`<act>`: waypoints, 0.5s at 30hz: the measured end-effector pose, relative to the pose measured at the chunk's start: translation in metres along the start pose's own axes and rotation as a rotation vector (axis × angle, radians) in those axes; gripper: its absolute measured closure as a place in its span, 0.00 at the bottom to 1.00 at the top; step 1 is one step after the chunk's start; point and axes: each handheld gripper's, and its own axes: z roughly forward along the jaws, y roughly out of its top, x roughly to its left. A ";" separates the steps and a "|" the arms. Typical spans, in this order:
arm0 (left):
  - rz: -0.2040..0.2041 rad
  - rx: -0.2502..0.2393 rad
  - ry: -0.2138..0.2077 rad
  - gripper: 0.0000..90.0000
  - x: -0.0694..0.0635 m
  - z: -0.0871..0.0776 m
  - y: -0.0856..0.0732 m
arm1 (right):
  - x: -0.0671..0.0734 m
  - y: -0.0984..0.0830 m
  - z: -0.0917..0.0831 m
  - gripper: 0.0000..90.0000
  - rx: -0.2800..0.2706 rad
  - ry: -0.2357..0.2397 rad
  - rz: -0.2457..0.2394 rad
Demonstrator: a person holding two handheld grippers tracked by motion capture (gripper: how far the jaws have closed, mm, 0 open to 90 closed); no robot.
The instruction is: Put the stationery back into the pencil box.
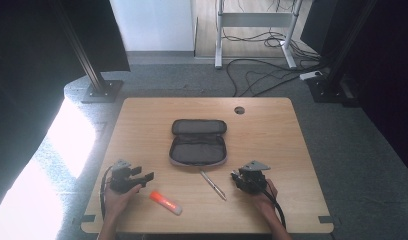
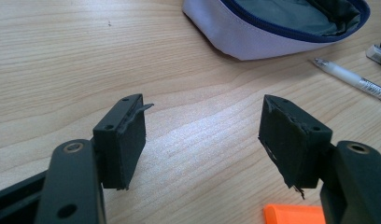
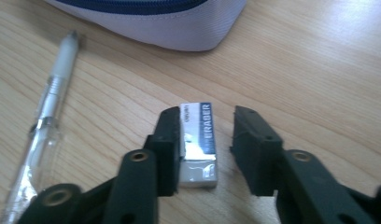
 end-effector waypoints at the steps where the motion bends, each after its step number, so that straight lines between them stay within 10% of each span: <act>1: 0.003 0.000 0.001 0.36 0.000 0.000 0.000 | 0.000 0.000 0.000 0.74 0.000 -0.004 -0.006; 15: 0.003 0.013 0.003 0.36 -0.001 0.002 0.000 | -0.001 -0.001 -0.002 0.81 0.004 0.001 -0.006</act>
